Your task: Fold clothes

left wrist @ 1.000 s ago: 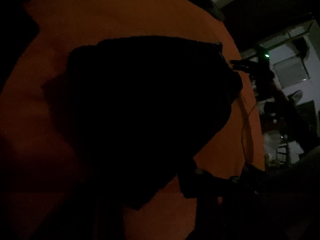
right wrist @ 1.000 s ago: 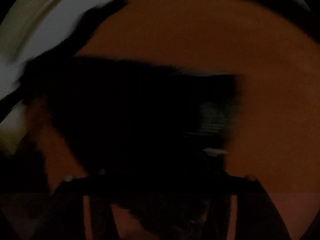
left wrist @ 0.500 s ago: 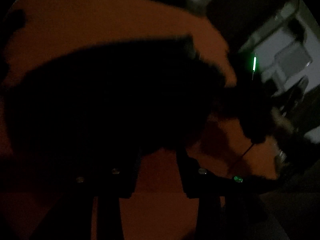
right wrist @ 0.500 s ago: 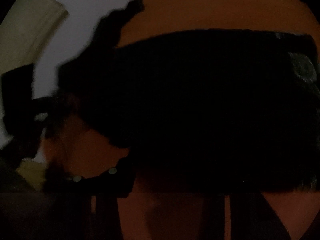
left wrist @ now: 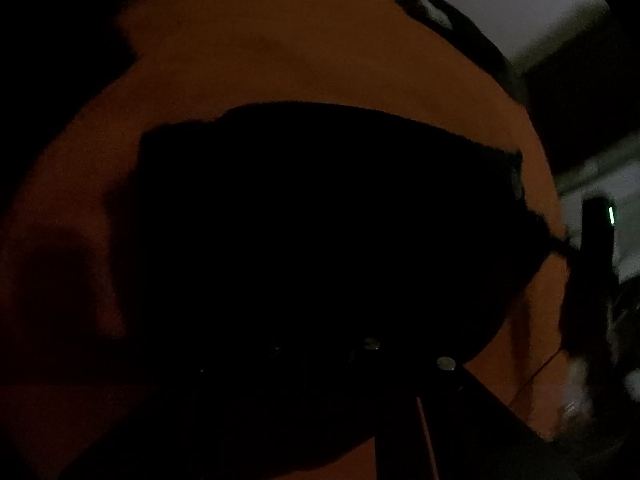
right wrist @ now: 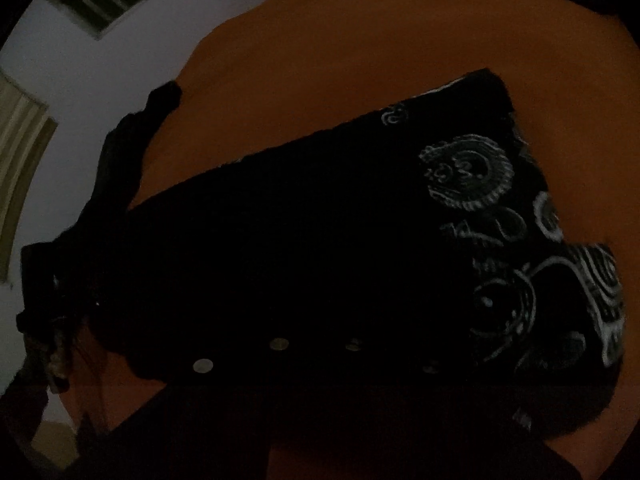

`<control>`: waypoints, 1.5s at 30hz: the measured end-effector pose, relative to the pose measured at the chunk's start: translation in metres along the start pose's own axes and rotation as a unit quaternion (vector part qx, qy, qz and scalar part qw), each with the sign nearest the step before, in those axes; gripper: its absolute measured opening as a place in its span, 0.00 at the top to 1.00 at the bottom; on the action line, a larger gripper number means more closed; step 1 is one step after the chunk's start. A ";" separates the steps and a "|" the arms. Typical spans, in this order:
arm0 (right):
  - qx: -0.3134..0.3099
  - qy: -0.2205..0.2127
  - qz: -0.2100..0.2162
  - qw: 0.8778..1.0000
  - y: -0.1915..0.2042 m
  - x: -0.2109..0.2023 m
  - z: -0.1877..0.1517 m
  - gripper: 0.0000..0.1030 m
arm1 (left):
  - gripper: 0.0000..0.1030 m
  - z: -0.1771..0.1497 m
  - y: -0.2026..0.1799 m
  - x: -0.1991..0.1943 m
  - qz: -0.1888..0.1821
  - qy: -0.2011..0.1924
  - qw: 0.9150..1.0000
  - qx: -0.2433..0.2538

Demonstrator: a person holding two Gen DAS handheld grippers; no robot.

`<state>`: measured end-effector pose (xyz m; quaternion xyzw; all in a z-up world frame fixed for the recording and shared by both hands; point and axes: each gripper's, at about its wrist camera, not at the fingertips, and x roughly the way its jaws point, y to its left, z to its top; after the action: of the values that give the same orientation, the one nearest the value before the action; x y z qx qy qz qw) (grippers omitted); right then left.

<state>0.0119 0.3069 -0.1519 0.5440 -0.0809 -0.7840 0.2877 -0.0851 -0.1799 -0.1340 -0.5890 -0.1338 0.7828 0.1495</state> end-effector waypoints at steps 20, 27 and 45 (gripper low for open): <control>-0.054 0.027 0.003 0.998 0.048 0.007 -0.040 0.85 | 0.55 -0.071 -0.037 -0.039 0.149 -0.037 0.981 0.118; -0.090 -0.046 0.002 0.995 0.020 -0.045 0.002 0.21 | 0.49 -0.043 -0.035 -0.029 0.122 -0.022 0.989 0.083; -0.152 -0.098 -0.117 0.976 0.040 -0.055 -0.011 0.21 | 0.44 -0.024 -0.023 -0.020 0.106 -0.053 0.992 -0.037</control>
<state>0.0494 0.3058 -0.0945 0.4198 0.0760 -0.8650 0.2641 -0.0554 -0.1659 -0.1144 -0.5625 -0.1074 0.8190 0.0359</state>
